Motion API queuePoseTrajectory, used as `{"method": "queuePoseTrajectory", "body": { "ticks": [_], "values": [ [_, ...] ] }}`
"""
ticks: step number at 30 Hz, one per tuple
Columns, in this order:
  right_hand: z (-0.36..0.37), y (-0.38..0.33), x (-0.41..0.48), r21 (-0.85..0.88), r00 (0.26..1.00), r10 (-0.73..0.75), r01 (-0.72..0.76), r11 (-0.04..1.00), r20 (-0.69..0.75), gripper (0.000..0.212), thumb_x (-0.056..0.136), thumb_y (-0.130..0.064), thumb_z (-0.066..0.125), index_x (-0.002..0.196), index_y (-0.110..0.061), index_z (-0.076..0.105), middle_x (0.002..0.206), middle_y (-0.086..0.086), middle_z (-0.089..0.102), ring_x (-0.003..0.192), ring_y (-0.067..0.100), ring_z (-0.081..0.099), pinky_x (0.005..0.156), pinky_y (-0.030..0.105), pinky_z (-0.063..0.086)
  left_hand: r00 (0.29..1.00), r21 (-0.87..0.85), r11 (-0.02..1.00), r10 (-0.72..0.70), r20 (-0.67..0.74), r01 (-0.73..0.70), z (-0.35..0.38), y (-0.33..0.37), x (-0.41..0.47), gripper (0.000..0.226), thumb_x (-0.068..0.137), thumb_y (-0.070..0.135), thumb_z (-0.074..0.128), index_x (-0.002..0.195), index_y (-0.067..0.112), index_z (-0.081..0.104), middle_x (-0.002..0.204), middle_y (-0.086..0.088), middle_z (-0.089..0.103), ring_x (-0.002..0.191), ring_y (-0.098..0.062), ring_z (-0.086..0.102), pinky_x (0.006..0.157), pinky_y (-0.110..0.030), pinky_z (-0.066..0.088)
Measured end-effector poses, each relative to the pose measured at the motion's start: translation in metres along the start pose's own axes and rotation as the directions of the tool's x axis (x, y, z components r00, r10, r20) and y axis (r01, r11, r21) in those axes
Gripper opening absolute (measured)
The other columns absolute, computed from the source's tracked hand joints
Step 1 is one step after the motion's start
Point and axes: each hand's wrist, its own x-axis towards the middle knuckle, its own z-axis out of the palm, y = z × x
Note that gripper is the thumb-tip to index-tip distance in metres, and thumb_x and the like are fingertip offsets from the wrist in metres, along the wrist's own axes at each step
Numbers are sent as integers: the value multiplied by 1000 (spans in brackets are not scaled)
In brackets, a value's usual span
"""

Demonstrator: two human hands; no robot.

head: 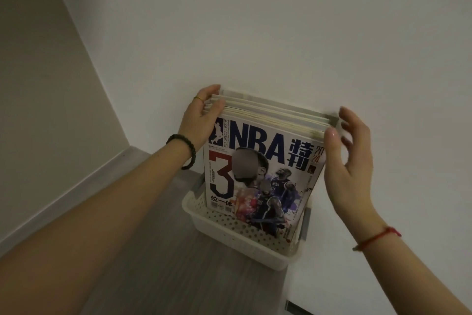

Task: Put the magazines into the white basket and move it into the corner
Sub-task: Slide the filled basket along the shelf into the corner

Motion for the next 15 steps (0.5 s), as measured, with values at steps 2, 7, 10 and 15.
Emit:
{"method": "queuePoseTrajectory", "body": {
  "ticks": [2, 7, 10, 15],
  "values": [
    [6, -5, 13, -122, 994, -78, 86, 989, 71, 41, 91, -32, 42, 129, -18, 44, 131, -2, 47, 124, 13, 39, 104, 29, 32, 999, 17, 999, -41, 33, 40, 2, 2, 3, 36, 94, 23, 40, 129, 16, 45, 110, 2, 49, 87, -4, 53, 71, -10, 46],
    [12, -2, 18, -294, 970, -128, 186, 938, 206, 32, 93, -23, 43, 121, -11, 54, 129, 8, 53, 123, 20, 41, 107, 32, 29, 998, 40, 998, -56, 4, 56, -1, 4, 5, 37, 96, 18, 30, 128, 15, 47, 113, 0, 52, 95, -10, 51, 71, -9, 43],
    [7, -2, 7, -17, 999, 22, -21, 1000, 31, 36, 93, -29, 38, 126, -18, 46, 130, 0, 50, 122, 11, 44, 104, 30, 37, 993, -18, 993, -118, -12, 118, -1, 5, 4, 38, 95, 18, 31, 131, 15, 44, 114, -2, 51, 88, -5, 52, 68, -9, 47],
    [15, 3, -12, 411, 926, 377, -341, 845, -7, 42, 95, -37, 28, 132, -23, 42, 138, -3, 47, 125, 4, 42, 111, 35, 32, 975, -241, 946, -220, 11, 216, -2, 3, 2, 39, 95, 19, 35, 132, 14, 43, 109, 1, 54, 86, -3, 55, 69, -13, 48]
  ]
}}
